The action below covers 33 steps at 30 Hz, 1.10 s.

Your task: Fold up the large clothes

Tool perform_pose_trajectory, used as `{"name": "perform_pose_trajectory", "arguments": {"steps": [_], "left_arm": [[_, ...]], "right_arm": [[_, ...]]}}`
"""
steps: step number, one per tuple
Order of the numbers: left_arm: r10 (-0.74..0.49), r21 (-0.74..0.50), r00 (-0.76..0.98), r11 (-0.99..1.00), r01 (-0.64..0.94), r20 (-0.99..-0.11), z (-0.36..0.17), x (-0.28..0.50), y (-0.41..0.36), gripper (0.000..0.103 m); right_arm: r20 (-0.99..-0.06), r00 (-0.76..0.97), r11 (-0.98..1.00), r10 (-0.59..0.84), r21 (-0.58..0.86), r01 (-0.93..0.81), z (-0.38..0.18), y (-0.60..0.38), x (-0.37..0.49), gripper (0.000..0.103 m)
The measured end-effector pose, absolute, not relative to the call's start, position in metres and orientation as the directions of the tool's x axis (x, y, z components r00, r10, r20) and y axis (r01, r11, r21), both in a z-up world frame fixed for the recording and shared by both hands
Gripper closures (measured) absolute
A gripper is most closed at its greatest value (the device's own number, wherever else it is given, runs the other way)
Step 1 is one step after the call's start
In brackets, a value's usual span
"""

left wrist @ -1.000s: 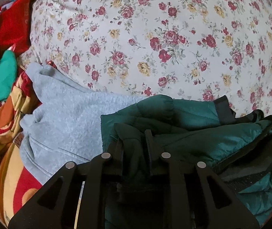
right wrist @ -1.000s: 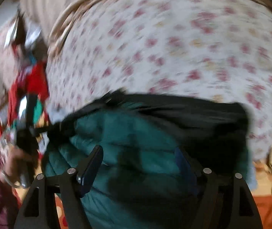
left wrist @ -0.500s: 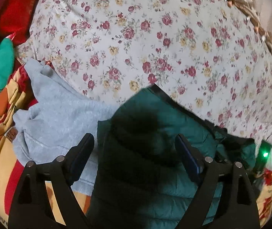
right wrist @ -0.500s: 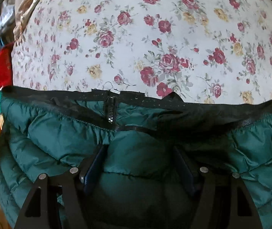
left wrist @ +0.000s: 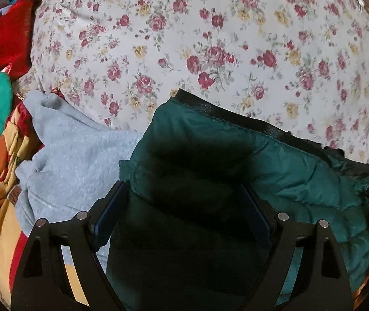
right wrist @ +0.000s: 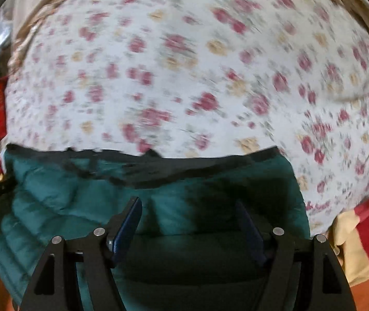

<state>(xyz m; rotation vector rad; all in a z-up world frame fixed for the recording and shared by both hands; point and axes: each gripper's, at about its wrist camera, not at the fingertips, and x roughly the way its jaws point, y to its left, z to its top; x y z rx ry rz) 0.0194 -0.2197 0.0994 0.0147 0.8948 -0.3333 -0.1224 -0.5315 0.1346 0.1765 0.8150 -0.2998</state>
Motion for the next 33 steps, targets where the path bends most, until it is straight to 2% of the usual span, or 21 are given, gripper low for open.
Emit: {"name": "perform_pose_trajectory", "arguments": {"steps": [10,13,18,26,30,33], "left_arm": [[-0.264,-0.101,0.571,0.948,0.300,-0.777,0.081,0.031,-0.228,0.014],[-0.263,-0.100,0.570,0.948,0.301,-0.778,0.080,0.031,-0.227,0.014],[-0.267,-0.108,0.568,0.948,0.298,-0.778,0.079,0.033,-0.227,0.013],[-0.274,-0.120,0.576,0.949,0.292,-0.770,0.077,0.033,-0.225,0.011],[-0.273,-0.121,0.568,0.949,0.290,-0.777,0.086,0.025,-0.219,0.011],[-0.286,-0.137,0.569,0.947,0.290,-0.771,0.092,0.016,-0.210,0.011]], "right_arm": [[-0.767,0.616,0.926,-0.177,0.083,0.369,0.097,-0.550,-0.116,0.027],[-0.772,0.614,0.927,-0.164,0.092,0.364,0.109,-0.548,-0.120,0.027],[-0.718,0.683,0.921,-0.130,0.167,0.352,0.139,-0.548,-0.153,0.027],[-0.758,0.634,0.900,-0.151,0.159,0.405,0.099,-0.561,-0.157,0.027],[-0.769,0.621,0.904,-0.151,0.147,0.402,0.109,-0.558,-0.156,0.027],[-0.738,0.659,0.903,-0.147,0.171,0.394,0.130,-0.554,-0.175,0.027]]}}
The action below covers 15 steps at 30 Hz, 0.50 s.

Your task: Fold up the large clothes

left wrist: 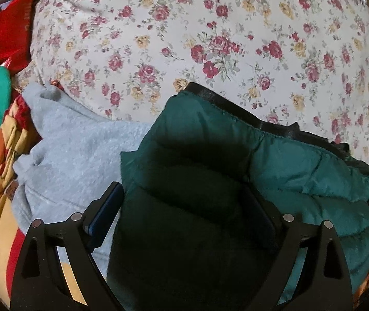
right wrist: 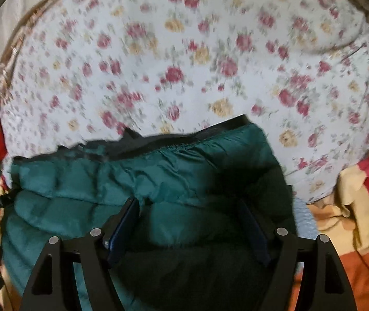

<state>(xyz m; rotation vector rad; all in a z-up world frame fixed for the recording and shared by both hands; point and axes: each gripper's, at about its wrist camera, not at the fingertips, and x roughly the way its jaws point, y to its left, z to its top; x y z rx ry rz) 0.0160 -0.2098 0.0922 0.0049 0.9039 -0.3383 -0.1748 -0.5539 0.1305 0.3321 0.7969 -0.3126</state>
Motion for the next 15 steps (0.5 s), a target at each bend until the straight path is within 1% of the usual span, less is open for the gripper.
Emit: {"name": "perform_pose_trajectory", "arguments": {"steps": [4,7,10,15], "left_arm": [[-0.294,-0.136,0.580,0.944,0.301,-0.760,0.099,0.000,-0.198,0.011],[-0.306,-0.143,0.585,0.940,0.308,-0.751,0.101,-0.015,-0.190,0.011],[-0.312,-0.148,0.583,0.938,0.312,-0.750,0.101,-0.028,-0.182,0.011],[-0.312,-0.156,0.564,0.939,0.308,-0.764,0.094,-0.046,-0.170,0.011]], "right_arm": [[-0.714,0.687,0.906,-0.138,0.189,0.379,0.149,-0.545,-0.207,0.027],[-0.709,0.693,0.901,-0.132,0.205,0.381,0.150,-0.539,-0.222,0.027],[-0.732,0.670,0.893,-0.125,0.211,0.397,0.139,-0.535,-0.230,0.027],[-0.785,0.605,0.892,-0.129,0.175,0.417,0.109,-0.535,-0.222,0.027]]}}
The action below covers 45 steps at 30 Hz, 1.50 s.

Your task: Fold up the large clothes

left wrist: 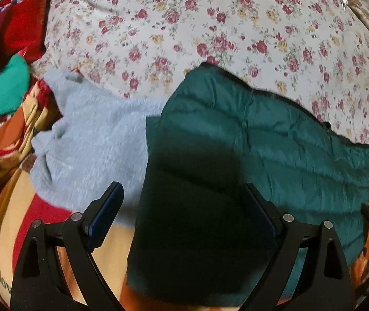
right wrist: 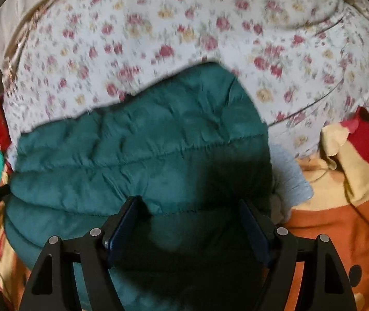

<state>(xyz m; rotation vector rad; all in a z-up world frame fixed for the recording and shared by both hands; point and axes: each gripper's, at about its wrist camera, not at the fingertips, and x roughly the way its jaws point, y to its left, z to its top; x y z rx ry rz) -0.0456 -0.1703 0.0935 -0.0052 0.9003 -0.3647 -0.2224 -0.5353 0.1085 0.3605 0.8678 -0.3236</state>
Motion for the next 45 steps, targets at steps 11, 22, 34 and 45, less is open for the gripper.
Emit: {"name": "perform_pose_trajectory", "arguments": {"steps": [11,22,34,45], "left_arm": [[-0.319,-0.168,0.552,0.937,0.307,-0.770,0.087,-0.069,-0.152,0.011],[-0.326,-0.192,0.530,0.937,0.292,-0.783,0.072,-0.076,-0.151,0.011],[-0.373,-0.244,0.506,0.921,0.304,-0.778,0.078,-0.074,-0.144,0.011],[-0.543,-0.497,0.377,0.839,0.221,-0.750,0.062,-0.027,-0.121,0.011]], "right_arm": [[-0.761,0.639,0.890,-0.111,0.209,0.404,0.141,-0.520,-0.259,0.027],[-0.801,0.589,0.880,-0.107,0.200,0.432,0.102,-0.515,-0.264,0.020],[-0.789,0.608,0.871,-0.089,0.234,0.431,0.123,-0.524,-0.277,0.014],[-0.791,0.611,0.831,-0.004,0.337,0.442,0.111,-0.561,-0.259,0.008]]}}
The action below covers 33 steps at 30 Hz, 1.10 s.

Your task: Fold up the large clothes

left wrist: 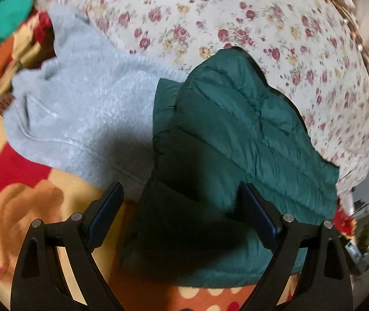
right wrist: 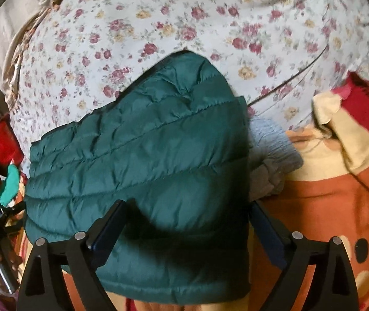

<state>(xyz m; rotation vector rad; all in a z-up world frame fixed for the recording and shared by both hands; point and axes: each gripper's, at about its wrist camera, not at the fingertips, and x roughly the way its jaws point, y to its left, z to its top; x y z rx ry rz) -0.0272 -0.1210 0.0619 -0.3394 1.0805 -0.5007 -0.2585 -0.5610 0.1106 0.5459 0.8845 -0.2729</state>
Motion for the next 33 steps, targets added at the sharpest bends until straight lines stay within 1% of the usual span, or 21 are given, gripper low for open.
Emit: {"name": "perform_pose_trajectory", "arguments": {"steps": [2,4,5,6,9,17,20,22,24,25,26,27,29,33], "left_arm": [[-0.569,-0.530,0.355,0.822,0.208,-0.742,0.055,-0.021,-0.120,0.011],[-0.598,-0.566,0.330,0.801,0.198,-0.731,0.049,-0.016,-0.121,0.009],[-0.613,-0.584,0.318,0.789,0.192,-0.723,0.046,-0.013,-0.120,0.006],[-0.630,-0.605,0.305,0.775,0.186,-0.714,0.042,-0.010,-0.121,0.003],[-0.654,-0.631,0.282,0.755,0.181,-0.702,0.034,-0.004,-0.124,0.001],[-0.698,-0.671,0.248,0.715,0.197,-0.672,0.025,0.009,-0.148,0.001],[-0.723,-0.701,0.245,0.689,0.184,-0.646,0.022,0.012,-0.150,0.001],[-0.745,-0.724,0.236,0.665,0.182,-0.624,0.021,0.013,-0.148,0.012],[-0.761,-0.740,0.230,0.646,0.186,-0.607,0.024,0.010,-0.145,0.029],[-0.763,-0.740,0.230,0.645,0.192,-0.604,0.028,0.007,-0.144,0.033],[-0.760,-0.735,0.231,0.648,0.202,-0.607,0.034,0.005,-0.143,0.040],[-0.757,-0.729,0.233,0.652,0.211,-0.610,0.039,0.002,-0.143,0.046],[-0.757,-0.720,0.238,0.653,0.233,-0.609,0.051,-0.005,-0.139,0.052],[-0.761,-0.715,0.228,0.648,0.262,-0.607,0.073,-0.024,-0.127,0.059]], "right_arm": [[-0.795,0.606,0.819,0.029,0.367,0.442,0.103,-0.568,-0.252,0.006],[-0.792,0.608,0.808,0.049,0.389,0.442,0.097,-0.574,-0.248,0.002],[-0.791,0.609,0.804,0.055,0.397,0.442,0.094,-0.577,-0.246,0.001],[-0.788,0.612,0.799,0.068,0.410,0.439,0.091,-0.580,-0.243,0.001],[-0.780,0.618,0.792,0.103,0.440,0.423,0.083,-0.585,-0.234,0.000],[-0.731,0.637,0.772,0.244,0.544,0.329,0.062,-0.592,-0.209,0.000],[-0.714,0.650,0.761,0.261,0.566,0.315,0.060,-0.591,-0.209,0.000],[-0.698,0.662,0.759,0.273,0.579,0.298,0.062,-0.589,-0.213,0.010],[-0.677,0.679,0.758,0.283,0.592,0.274,0.070,-0.586,-0.219,0.037],[-0.663,0.691,0.762,0.287,0.595,0.254,0.076,-0.583,-0.223,0.042],[-0.657,0.698,0.768,0.285,0.592,0.244,0.082,-0.581,-0.226,0.049],[-0.650,0.703,0.772,0.287,0.592,0.232,0.088,-0.578,-0.229,0.053],[-0.630,0.716,0.768,0.301,0.606,0.210,0.101,-0.572,-0.236,0.055],[-0.601,0.728,0.757,0.329,0.629,0.177,0.123,-0.561,-0.250,0.057]]}}
